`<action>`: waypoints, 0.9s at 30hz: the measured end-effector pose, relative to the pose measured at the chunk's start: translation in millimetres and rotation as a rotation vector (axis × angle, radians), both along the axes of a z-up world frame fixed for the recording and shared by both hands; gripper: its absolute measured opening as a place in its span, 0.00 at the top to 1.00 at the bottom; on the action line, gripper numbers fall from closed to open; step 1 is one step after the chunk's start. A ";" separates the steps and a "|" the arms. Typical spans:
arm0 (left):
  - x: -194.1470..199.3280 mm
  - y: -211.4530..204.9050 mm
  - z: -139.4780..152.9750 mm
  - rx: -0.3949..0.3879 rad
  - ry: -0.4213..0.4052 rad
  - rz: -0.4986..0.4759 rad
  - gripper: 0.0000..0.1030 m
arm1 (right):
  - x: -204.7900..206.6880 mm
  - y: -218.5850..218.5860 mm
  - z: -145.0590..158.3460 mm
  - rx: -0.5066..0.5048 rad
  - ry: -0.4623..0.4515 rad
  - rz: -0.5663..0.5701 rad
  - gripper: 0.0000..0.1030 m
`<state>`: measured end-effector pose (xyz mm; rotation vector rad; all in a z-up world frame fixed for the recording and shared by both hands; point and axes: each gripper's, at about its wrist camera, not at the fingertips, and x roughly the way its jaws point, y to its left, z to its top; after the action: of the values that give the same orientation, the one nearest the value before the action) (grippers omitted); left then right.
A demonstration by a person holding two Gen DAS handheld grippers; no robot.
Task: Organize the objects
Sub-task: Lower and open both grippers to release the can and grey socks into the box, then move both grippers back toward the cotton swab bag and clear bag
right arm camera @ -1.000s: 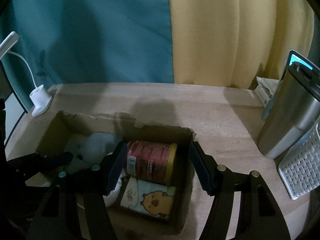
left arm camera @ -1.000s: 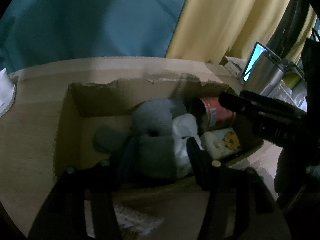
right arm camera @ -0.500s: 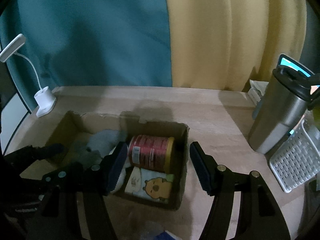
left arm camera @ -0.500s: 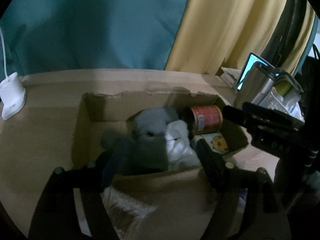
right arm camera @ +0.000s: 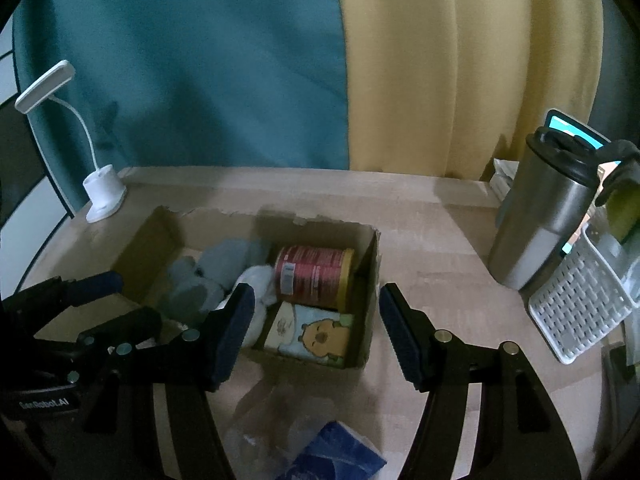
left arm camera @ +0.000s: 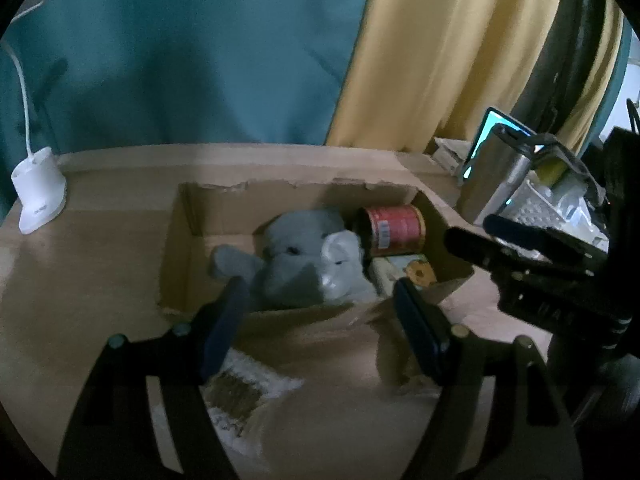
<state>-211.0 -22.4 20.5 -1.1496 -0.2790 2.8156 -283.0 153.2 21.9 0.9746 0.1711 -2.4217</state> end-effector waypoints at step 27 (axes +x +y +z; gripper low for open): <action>39.0 9.0 21.3 -0.015 0.057 -0.007 0.26 | 40.2 21.0 8.2 -0.002 0.018 0.003 0.34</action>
<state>-172.0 -13.3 41.8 -1.0694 -0.2497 2.8430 -242.8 174.2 30.1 0.9514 0.1769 -2.4283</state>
